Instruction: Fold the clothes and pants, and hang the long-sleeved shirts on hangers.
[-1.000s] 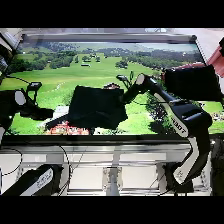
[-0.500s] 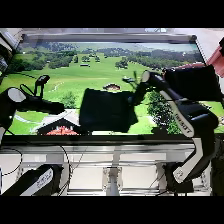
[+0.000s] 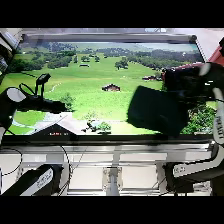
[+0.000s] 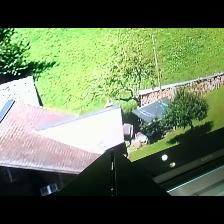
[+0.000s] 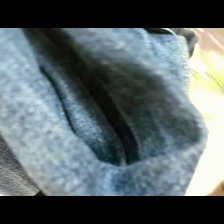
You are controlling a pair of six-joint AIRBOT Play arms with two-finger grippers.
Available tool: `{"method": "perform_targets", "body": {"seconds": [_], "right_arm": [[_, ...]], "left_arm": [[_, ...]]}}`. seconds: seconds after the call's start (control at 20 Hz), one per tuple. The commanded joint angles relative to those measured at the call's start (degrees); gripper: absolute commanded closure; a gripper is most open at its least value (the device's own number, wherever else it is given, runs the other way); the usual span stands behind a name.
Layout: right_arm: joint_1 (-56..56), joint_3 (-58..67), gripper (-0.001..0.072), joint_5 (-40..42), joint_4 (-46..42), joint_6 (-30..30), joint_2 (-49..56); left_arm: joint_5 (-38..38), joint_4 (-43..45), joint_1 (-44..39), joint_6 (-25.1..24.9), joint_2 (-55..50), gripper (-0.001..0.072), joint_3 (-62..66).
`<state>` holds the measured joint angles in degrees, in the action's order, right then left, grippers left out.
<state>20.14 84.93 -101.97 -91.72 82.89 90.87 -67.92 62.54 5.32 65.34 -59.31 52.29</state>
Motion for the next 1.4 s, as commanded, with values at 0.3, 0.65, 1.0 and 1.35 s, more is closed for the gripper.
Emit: {"method": "perform_targets", "body": {"seconds": [0.3,0.65,1.0,1.35], "right_arm": [[24.74,-0.22,0.0244,-1.42,-3.28,6.67,-3.08],[22.29,-0.26,0.0407,8.07,11.85,3.21,-14.19],[10.73,-17.62,0.0687,12.83,20.9,-9.51,-18.34],[9.86,-40.09,0.0687,25.62,20.79,-12.52,-35.82]], "left_arm": [[0.0,0.0,0.04,-0.2,-0.02,0.0684,-0.02],[0.0,0.0,0.04,-0.2,-0.02,0.0683,-0.02],[0.0,0.0,0.04,-0.17,-0.02,0.0684,-0.02],[0.0,0.0,0.04,-0.2,-0.02,0.0683,-0.02]]}}
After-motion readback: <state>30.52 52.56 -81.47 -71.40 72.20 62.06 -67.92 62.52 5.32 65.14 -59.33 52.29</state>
